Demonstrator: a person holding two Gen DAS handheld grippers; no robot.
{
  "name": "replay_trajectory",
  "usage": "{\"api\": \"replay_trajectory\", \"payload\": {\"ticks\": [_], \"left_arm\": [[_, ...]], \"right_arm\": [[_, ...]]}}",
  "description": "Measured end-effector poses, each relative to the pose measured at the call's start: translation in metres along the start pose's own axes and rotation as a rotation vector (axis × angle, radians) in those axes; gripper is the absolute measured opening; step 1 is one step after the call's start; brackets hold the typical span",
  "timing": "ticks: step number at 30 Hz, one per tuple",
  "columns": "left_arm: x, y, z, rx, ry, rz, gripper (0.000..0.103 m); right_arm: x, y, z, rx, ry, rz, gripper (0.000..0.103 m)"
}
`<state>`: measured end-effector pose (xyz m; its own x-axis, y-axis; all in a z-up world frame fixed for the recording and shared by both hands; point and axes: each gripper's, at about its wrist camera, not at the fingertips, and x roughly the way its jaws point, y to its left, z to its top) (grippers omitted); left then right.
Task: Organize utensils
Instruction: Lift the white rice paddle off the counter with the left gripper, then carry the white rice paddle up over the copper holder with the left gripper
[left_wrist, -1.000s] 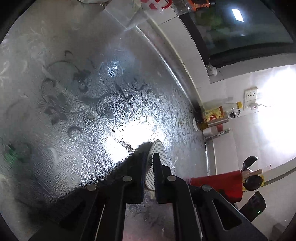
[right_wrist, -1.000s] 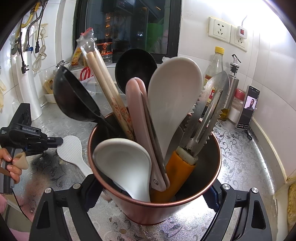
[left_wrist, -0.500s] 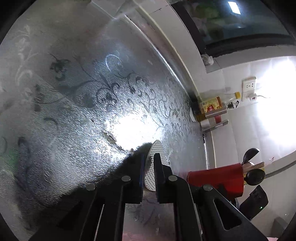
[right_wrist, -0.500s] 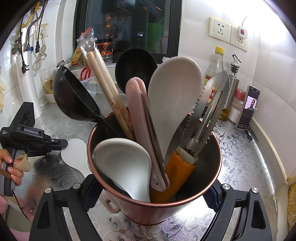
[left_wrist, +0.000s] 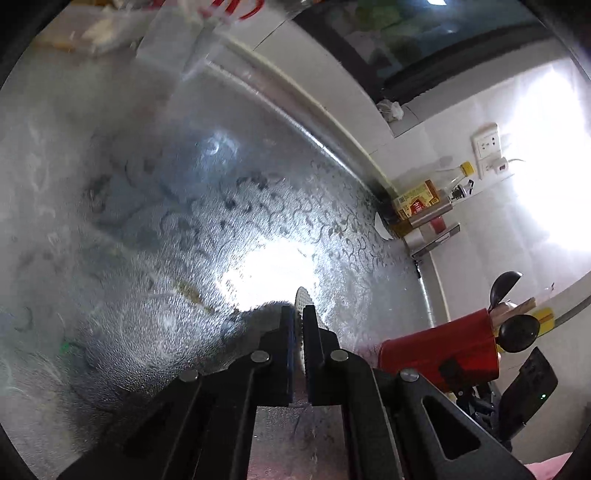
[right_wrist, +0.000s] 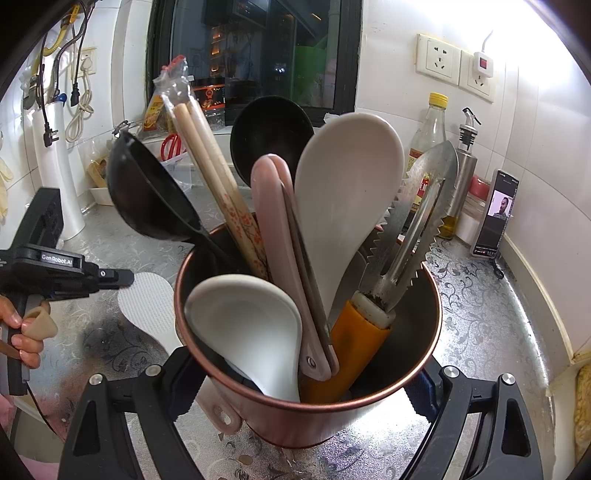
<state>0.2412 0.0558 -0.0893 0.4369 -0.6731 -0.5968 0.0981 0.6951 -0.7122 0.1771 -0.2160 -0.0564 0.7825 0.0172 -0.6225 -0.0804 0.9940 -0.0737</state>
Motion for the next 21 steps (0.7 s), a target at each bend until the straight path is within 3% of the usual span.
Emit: {"api": "replay_trajectory", "payload": {"ticks": [9, 21], "left_arm": [[-0.041, -0.057, 0.020, 0.197, -0.116, 0.166, 0.003], [-0.082, -0.119, 0.038, 0.404, -0.255, 0.332, 0.003]], "right_arm": [[0.000, 0.000, -0.001, 0.002, -0.001, 0.002, 0.092], [0.000, 0.001, -0.002, 0.004, -0.002, 0.005, 0.092]]}}
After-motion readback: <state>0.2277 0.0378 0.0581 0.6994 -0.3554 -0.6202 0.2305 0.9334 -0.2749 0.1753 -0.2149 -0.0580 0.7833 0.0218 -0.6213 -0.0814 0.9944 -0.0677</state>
